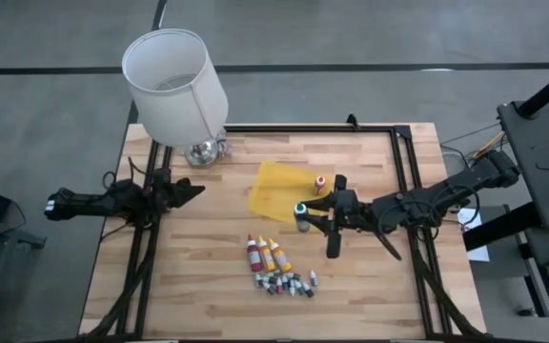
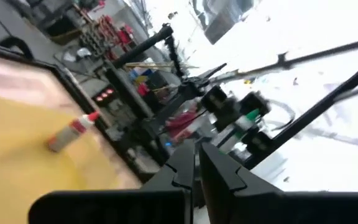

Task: Pick & Place food coloring
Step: Put the large green food coloring bottle into the yellow bin

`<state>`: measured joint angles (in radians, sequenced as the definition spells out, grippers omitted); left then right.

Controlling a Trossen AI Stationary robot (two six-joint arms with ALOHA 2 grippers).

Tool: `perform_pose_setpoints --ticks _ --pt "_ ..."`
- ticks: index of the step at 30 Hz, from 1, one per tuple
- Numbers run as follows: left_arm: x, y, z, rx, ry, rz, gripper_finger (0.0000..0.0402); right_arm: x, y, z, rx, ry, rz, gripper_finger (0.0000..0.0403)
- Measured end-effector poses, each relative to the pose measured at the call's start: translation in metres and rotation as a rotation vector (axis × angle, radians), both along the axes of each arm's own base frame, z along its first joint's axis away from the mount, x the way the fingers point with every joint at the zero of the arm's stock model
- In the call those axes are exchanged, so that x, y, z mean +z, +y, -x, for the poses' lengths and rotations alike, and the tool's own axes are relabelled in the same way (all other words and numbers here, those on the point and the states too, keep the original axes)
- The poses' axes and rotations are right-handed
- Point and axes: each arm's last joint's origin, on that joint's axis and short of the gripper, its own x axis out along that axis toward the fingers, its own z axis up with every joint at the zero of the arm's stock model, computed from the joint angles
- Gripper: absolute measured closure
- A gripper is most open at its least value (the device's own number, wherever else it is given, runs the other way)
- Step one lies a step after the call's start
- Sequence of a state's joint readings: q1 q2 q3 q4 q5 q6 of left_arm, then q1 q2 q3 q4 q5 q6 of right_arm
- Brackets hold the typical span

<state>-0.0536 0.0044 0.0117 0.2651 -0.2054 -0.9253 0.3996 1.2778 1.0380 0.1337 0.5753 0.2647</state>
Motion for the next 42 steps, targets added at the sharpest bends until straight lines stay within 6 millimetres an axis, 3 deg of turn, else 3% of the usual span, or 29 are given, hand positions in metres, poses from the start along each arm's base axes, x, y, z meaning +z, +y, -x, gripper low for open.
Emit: perform_pose_setpoints --ticks 8,18,24,31,38,42 --pt "0.008 0.000 0.003 -0.014 -0.095 0.069 0.0401 -0.008 -0.005 -0.001 -0.023 0.016 -0.015 0.0298" --pt "0.010 0.007 0.004 0.203 -0.156 0.236 0.0401 -0.008 -0.005 -0.001 -0.023 0.018 -0.014 0.0298" --pt "0.022 0.007 0.006 0.181 -0.246 0.171 0.0401 -0.008 -0.005 -0.001 -0.022 0.021 -0.013 0.0298" --pt "0.083 0.002 0.003 0.122 -0.235 -0.088 0.0401 -0.008 -0.005 -0.001 -0.020 0.020 -0.018 0.0298" --pt "0.151 -0.003 -0.026 0.104 -0.125 -0.435 0.0396 -0.009 -0.005 -0.001 -0.021 0.020 -0.021 0.0298" --pt "0.179 -0.004 -0.040 0.122 -0.031 -0.545 0.0367 -0.009 -0.005 -0.001 -0.021 0.019 -0.021 0.0298"
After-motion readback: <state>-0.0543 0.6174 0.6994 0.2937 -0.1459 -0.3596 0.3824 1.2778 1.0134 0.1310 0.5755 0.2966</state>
